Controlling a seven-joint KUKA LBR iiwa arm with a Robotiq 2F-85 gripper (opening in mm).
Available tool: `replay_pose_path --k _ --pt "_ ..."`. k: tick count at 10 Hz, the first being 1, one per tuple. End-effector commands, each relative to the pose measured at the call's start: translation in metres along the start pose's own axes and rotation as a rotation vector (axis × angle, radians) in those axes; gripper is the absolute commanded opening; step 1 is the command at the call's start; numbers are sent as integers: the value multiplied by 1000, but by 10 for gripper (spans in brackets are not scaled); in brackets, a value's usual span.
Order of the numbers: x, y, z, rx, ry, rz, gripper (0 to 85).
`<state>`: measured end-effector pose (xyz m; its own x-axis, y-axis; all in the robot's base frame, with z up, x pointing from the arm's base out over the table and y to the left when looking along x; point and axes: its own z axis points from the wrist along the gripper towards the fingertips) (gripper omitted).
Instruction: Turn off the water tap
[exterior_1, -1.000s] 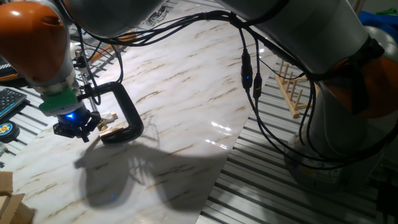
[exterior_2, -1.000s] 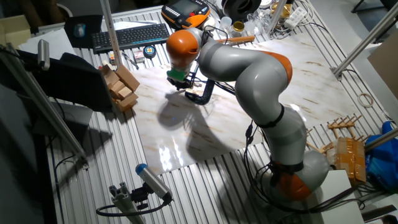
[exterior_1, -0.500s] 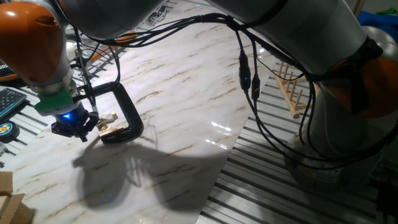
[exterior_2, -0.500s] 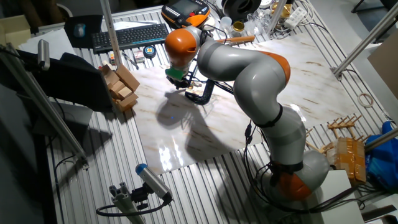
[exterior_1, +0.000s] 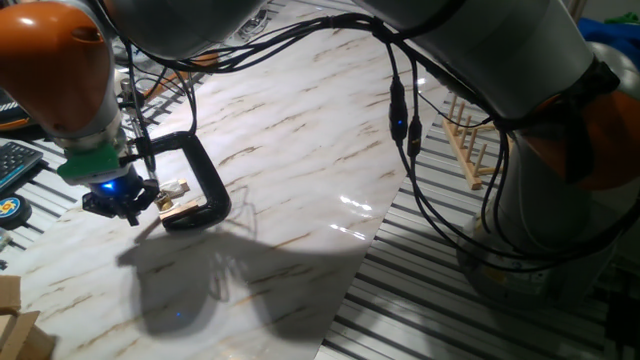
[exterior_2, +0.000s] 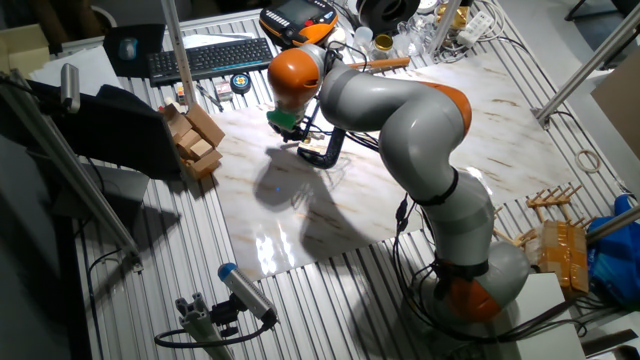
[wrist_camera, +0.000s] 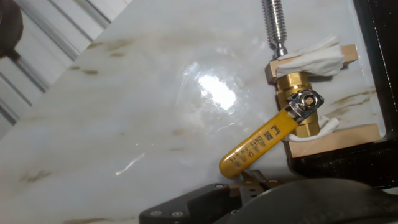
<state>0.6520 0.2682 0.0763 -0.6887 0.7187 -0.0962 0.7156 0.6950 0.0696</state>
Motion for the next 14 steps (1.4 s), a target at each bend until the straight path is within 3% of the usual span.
replay_pose_path --k 1,8,11,14 --pt "0 1 1 -3 1 14 0" --pt "-4 3 2 -7 -6 115 0" --pt "-5 4 4 -10 -22 171 0" --pt "-7 4 4 -14 -15 216 0"
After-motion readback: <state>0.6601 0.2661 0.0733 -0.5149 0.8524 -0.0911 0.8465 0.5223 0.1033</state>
